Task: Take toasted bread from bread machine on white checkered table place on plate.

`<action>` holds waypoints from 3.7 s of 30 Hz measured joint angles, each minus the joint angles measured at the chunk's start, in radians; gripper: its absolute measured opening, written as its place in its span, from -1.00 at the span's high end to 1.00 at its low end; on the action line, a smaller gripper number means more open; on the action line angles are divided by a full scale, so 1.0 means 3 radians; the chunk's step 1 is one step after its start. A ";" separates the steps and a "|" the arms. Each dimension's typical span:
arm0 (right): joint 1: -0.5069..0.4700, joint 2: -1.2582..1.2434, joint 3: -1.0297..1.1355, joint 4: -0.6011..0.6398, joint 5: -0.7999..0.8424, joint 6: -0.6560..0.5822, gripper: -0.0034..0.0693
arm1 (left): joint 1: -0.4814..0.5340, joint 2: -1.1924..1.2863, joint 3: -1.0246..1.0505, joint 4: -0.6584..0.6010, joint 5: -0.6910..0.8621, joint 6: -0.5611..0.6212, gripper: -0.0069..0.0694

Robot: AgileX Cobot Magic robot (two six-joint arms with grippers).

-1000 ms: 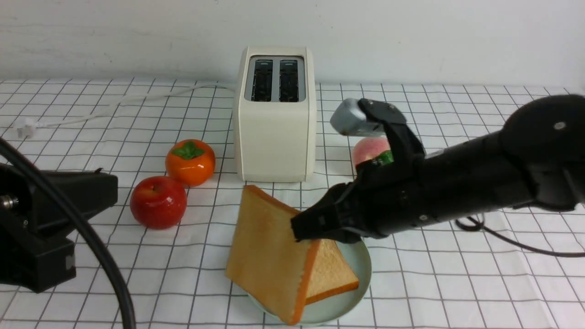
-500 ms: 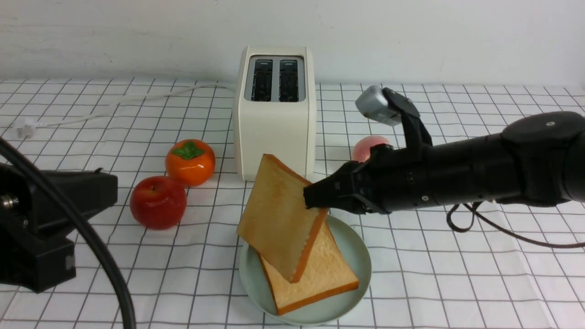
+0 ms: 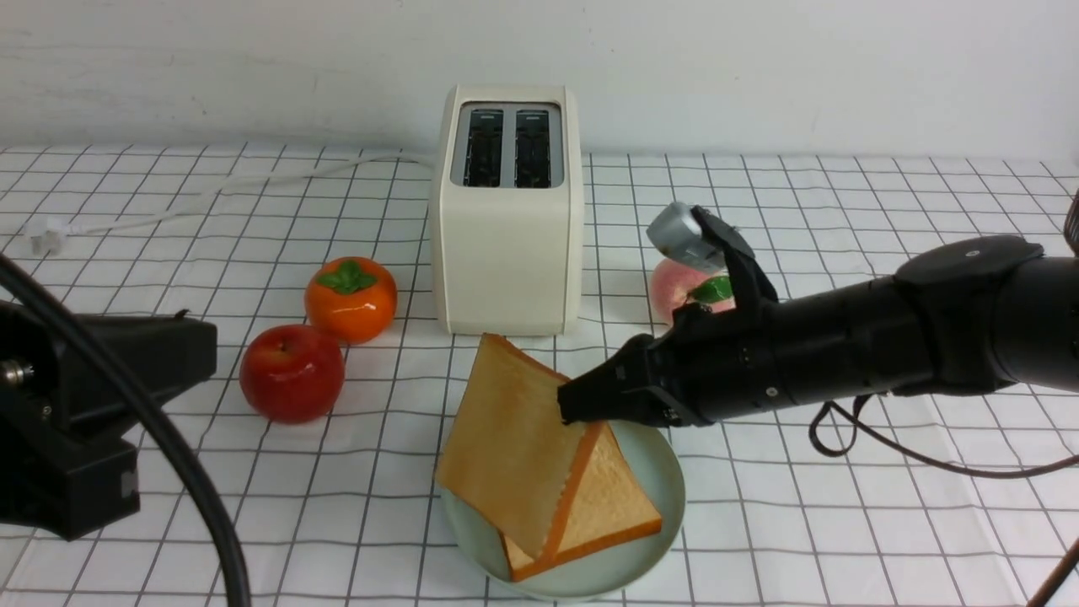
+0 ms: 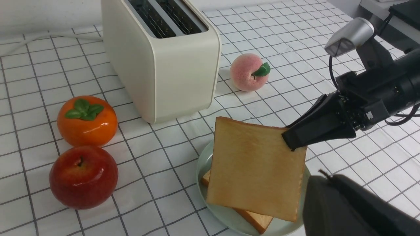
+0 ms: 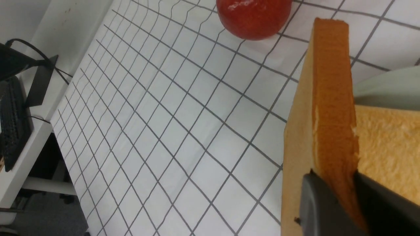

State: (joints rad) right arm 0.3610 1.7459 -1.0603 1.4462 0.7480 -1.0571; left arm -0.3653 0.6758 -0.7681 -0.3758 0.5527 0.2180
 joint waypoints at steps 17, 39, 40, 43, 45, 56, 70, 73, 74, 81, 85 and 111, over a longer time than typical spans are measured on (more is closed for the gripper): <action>0.0000 0.0029 0.0000 -0.0628 -0.0530 -0.0003 -0.25 | 0.0000 0.0000 0.0000 -0.0013 0.0000 0.0000 0.85; -0.0601 -0.1754 -0.0271 -0.3013 0.0847 0.2673 0.77 | 0.0000 -0.0181 0.0003 0.0012 -0.0229 -0.0007 0.85; -0.0601 -0.1812 -0.0271 -0.3093 0.0890 0.2733 0.79 | 0.0000 -0.0193 0.0008 0.0012 -0.0233 -0.0010 0.85; -0.0601 -0.2317 -0.0271 -0.3703 0.1227 0.3142 0.95 | 0.0000 -0.0505 0.0175 0.0012 -0.0269 -0.0011 0.85; -0.0601 -0.2550 -0.0271 -0.3984 0.1415 0.3262 0.96 | 0.0000 -0.0699 0.0338 0.0012 -0.0272 -0.0011 0.85; -0.0601 -0.4095 0.0641 -0.4467 0.1545 0.3941 0.93 | 0.0000 -0.1815 0.1413 0.0009 -0.0409 -0.0035 0.85; -0.0601 -0.4751 0.2064 -0.4578 0.0090 0.4406 0.90 | 0.0000 -0.1917 0.1985 0.0003 -0.0454 -0.0039 0.85; -0.0601 -0.4751 0.2198 -0.4584 0.0070 0.4417 0.90 | 0.0000 -0.1917 0.2000 0.0003 -0.0454 -0.0039 0.85; -0.0601 -0.4751 0.2231 -0.4584 0.0043 0.4416 0.90 | 0.0000 -0.1917 0.2000 0.0003 -0.0454 -0.0039 0.85; -0.0604 -0.4780 0.2270 -0.4674 -0.0066 0.4416 0.89 | 0.0000 -0.1917 0.2003 0.0003 -0.0454 -0.0039 0.85; -0.0826 -0.5029 0.2410 -0.4876 -0.0486 0.4355 0.89 | 0.0000 -0.1917 0.2003 0.0003 -0.0454 -0.0039 0.85; -0.1234 -0.5853 0.3596 -0.4945 -0.1227 0.3826 0.93 | 0.0000 -0.1917 0.2003 -0.0001 -0.0427 -0.0039 0.82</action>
State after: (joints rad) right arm -0.0092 -0.0101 0.0184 -0.0373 0.3799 0.0908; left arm -0.3653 0.1007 -0.1672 -0.3761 0.4246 0.2063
